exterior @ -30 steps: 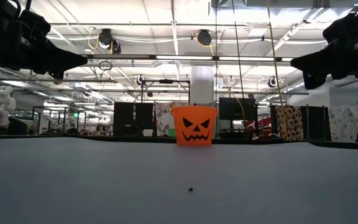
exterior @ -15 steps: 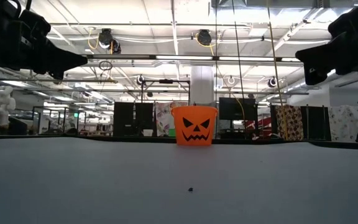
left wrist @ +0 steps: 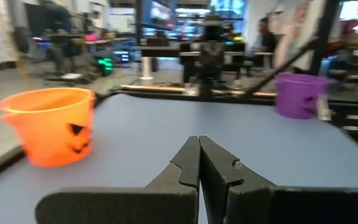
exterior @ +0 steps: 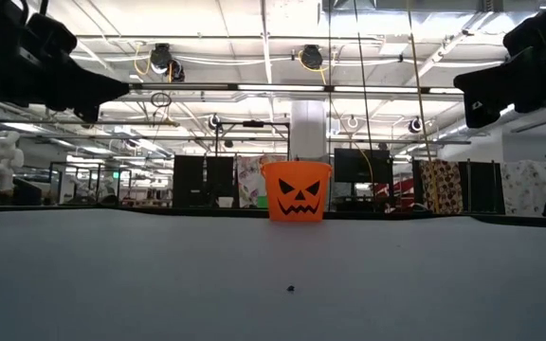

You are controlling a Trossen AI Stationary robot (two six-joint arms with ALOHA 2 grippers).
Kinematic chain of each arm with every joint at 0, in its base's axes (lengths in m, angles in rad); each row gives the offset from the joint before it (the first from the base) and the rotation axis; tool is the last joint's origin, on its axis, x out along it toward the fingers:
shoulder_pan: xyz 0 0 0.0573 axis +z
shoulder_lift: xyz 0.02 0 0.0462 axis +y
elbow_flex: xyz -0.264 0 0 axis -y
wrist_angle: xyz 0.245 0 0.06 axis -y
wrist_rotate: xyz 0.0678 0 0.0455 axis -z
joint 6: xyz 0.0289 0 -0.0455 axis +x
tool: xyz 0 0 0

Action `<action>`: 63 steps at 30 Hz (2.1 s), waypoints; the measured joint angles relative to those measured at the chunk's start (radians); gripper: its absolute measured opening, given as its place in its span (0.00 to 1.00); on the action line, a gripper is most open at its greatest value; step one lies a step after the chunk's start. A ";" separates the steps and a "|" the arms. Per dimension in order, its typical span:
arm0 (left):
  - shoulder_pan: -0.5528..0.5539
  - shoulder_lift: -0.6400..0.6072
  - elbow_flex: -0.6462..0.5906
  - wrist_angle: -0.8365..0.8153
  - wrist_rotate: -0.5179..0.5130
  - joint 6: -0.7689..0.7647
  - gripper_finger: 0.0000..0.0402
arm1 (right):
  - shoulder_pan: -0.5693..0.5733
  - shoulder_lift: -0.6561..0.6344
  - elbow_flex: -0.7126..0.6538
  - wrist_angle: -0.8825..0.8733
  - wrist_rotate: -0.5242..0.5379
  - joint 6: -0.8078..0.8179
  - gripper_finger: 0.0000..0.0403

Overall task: Sort candy by brand, put in halloween buckets
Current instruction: Return to Home Position

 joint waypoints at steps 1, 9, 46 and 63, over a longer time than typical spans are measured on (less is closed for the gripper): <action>0.000 0.000 0.000 0.000 0.022 -0.005 0.01 | 0.000 0.000 0.000 0.000 0.000 0.000 0.00; -0.035 0.000 0.000 0.002 0.058 -0.054 0.01 | 0.000 0.000 0.000 0.001 0.000 0.000 0.00; -0.107 0.000 0.000 -0.006 -0.031 -0.029 0.03 | 0.000 0.000 0.000 0.002 0.000 0.000 0.00; -0.107 0.000 0.000 -0.006 -0.030 -0.029 0.03 | -0.001 0.000 0.000 0.002 0.000 0.000 0.00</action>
